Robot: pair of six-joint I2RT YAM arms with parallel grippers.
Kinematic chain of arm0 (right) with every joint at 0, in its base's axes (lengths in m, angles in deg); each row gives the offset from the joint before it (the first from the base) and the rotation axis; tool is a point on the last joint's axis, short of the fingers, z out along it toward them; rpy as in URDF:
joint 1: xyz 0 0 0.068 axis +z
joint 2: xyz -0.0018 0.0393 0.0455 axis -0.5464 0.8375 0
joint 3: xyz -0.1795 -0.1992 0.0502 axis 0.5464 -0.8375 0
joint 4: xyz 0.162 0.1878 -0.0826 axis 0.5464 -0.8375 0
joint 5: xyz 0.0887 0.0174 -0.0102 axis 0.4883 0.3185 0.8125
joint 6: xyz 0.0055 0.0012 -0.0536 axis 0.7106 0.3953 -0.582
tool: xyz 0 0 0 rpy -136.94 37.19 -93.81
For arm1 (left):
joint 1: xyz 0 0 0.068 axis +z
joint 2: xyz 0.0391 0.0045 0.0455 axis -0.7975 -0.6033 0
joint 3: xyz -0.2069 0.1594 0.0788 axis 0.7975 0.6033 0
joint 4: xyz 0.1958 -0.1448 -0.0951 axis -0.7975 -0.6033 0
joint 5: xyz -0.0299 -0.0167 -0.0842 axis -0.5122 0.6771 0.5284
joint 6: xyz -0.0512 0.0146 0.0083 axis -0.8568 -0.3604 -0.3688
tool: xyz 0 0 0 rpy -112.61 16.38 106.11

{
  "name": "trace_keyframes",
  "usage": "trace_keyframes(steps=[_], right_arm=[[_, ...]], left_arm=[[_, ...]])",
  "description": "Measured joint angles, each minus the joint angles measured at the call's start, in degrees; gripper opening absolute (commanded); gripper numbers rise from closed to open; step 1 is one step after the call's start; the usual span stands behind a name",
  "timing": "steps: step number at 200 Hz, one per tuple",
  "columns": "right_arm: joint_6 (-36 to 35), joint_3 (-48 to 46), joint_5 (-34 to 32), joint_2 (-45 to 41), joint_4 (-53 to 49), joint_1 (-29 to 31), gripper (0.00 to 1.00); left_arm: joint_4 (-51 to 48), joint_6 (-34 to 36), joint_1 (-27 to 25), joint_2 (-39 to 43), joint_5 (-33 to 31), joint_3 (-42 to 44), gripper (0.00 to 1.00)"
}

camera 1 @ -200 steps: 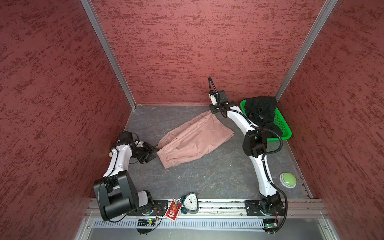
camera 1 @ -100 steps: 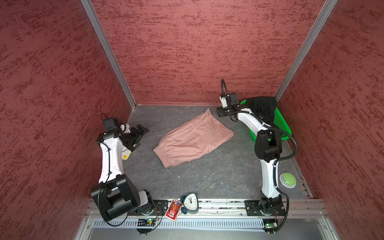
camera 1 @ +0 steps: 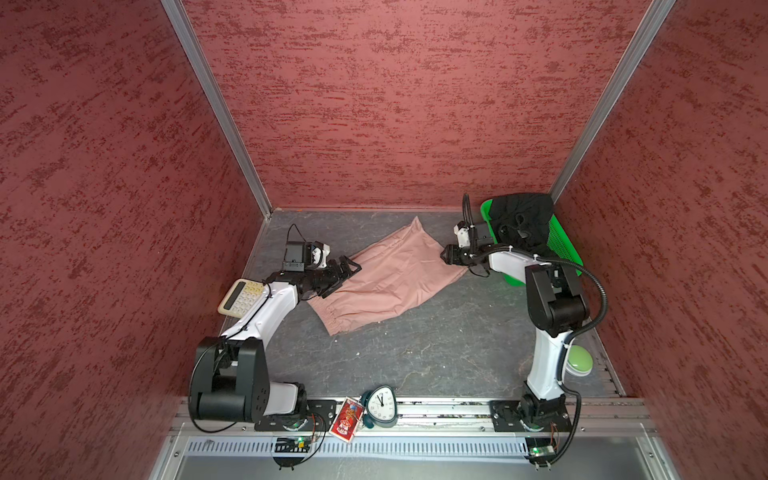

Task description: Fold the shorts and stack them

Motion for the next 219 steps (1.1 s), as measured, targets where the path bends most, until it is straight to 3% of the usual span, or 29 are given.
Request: trace_keyframes(steps=[31,65,120,141,161,184,219], right_arm=[[3.6,-4.1,-0.3,-0.7,3.2,-0.5,0.69],[5.7,-10.2,-5.1,-5.5,3.1,0.1,0.7],[14.8,-34.7,-11.2,-31.4,-5.2,0.3,0.71],[16.0,-37.5,-12.7,-42.0,-10.2,0.3,0.68],[14.9,-36.4,-12.3,-47.5,-8.0,0.3,0.61],[13.9,-32.9,-8.2,-43.8,0.1,0.3,0.48],[13.5,-22.0,0.6,-23.1,13.9,2.4,0.36]], left_arm=[[-1.0,0.2,-1.3,-1.8,-5.4,-0.7,0.99],[-3.3,0.9,-1.9,-1.8,-9.4,-2.5,0.99],[-6.8,3.0,-4.0,-1.8,-10.2,-6.1,0.99],[-7.0,4.2,-5.2,-1.8,-9.4,-6.3,0.99],[-5.5,5.0,-5.6,-1.8,-7.9,-6.4,0.99],[-0.7,4.8,-5.8,-1.7,-7.3,-5.4,0.99],[7.2,3.2,-5.8,-1.2,-7.0,-0.8,0.99]])
